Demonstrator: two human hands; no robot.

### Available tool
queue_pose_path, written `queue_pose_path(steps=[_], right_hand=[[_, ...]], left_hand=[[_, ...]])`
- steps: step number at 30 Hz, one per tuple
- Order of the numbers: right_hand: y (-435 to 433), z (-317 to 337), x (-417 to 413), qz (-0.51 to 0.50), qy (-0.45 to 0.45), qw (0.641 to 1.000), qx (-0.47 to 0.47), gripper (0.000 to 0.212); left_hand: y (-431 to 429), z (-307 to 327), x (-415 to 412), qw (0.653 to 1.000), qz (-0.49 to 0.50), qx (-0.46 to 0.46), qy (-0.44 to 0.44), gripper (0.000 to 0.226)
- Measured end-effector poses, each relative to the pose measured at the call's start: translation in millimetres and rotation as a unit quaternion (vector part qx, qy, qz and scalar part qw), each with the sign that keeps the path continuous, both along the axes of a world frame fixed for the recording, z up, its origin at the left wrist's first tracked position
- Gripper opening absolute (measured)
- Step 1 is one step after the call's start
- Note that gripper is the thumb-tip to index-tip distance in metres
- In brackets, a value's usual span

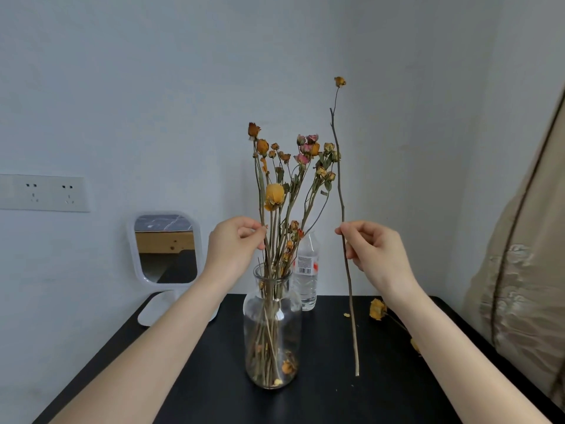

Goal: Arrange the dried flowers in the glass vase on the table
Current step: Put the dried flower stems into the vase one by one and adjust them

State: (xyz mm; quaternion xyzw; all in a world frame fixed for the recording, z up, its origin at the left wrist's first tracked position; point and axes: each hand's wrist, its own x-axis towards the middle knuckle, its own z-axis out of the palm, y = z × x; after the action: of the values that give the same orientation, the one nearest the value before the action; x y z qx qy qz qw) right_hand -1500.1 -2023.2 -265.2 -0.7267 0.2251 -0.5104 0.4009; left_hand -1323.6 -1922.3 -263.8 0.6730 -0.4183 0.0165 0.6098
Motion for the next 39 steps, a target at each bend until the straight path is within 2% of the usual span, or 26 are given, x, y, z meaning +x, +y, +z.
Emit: queue_pose_path(steps=[10,12,15,18,20,22,24,33,39], right_hand=[[4.5,1.1,6.5,0.016,-0.010,1.000,0.004,0.020],[5.8,3.9,8.2,0.019,-0.015,1.000,0.005,0.019],[8.5,12.1,11.5,0.022,-0.025,0.999,-0.006,0.019],[12.0,22.0,16.6,0.027,-0.055,0.998,-0.020,0.019],[14.4,28.6,20.7,0.031,-0.078,0.996,-0.029,0.018],[16.1,35.2,24.9,0.031,-0.099,0.994,-0.042,0.017],[17.3,42.1,28.2,0.024,-0.116,0.991,-0.063,0.018],[14.1,46.1,39.1,-0.010,-0.102,0.986,-0.128,0.019],[11.4,37.1,44.7,-0.021,-0.068,0.987,-0.141,0.016]], left_hand=[[-3.8,-22.1,1.1,0.980,0.002,0.190,-0.064,0.001],[-0.2,-30.2,0.4,0.981,0.012,0.179,-0.071,0.006],[7.4,-50.2,-1.0,0.991,0.071,0.079,-0.087,0.007],[11.5,-74.2,-0.9,0.999,0.040,-0.027,-0.005,0.014],[9.3,-87.9,0.9,0.997,-0.045,-0.001,0.068,0.036],[3.8,-96.8,2.4,0.985,-0.125,0.067,0.097,0.058],[-4.1,-99.2,2.2,0.975,-0.163,0.108,0.107,0.064],[-9.8,-96.7,6.2,0.979,-0.126,0.131,0.095,0.059],[-10.9,-96.3,-5.1,0.987,-0.106,0.092,0.072,0.049]])
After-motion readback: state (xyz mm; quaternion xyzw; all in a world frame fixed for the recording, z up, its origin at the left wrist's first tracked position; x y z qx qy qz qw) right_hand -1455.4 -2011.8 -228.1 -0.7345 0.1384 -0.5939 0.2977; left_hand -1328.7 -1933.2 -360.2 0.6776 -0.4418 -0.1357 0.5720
